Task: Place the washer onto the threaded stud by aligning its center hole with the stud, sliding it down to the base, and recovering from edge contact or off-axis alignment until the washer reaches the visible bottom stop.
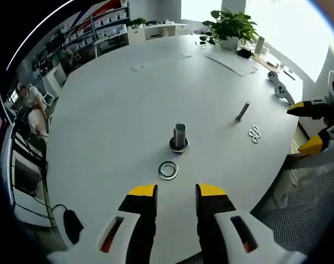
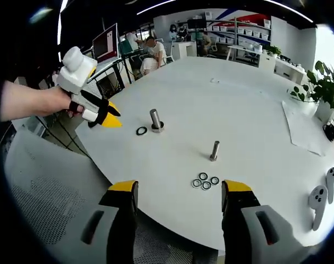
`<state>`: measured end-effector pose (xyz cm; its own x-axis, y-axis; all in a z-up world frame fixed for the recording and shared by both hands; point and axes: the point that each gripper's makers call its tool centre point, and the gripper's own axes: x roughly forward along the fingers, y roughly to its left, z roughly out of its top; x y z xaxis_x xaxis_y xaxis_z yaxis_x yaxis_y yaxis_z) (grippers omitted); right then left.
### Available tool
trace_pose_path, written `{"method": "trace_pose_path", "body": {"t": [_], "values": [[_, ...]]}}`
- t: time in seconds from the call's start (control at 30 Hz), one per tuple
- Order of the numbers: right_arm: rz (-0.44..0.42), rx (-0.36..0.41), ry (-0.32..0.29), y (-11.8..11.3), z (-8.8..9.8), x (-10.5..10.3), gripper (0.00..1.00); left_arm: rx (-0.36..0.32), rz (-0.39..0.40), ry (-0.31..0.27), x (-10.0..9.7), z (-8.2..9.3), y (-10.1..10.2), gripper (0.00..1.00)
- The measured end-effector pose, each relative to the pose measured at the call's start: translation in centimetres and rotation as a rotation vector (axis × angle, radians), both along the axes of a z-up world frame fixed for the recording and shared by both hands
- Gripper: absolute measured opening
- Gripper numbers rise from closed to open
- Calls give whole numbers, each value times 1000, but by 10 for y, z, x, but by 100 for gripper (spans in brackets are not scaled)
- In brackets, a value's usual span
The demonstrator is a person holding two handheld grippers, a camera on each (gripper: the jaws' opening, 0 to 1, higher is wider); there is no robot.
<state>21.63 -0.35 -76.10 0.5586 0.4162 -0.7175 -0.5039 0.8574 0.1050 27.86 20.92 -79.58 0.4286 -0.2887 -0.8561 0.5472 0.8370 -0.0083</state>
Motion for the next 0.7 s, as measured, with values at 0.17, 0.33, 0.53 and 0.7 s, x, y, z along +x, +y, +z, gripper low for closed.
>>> {"method": "trace_pose_path", "body": {"t": [0.17, 0.33, 0.53, 0.7], "values": [[2, -17, 7, -3, -3, -1, 64, -16, 32, -2, 3, -3, 4, 26], [-12, -15, 6, -6, -3, 1, 64, -19, 37, 15, 10, -11, 4, 27], [-7, -22, 3, -5, -3, 0, 64, -19, 22, 46, 16, -20, 0, 28], [-9, -28, 3, -7, -3, 0, 64, 1, 3, 83, 21, -33, -2, 28]]}}
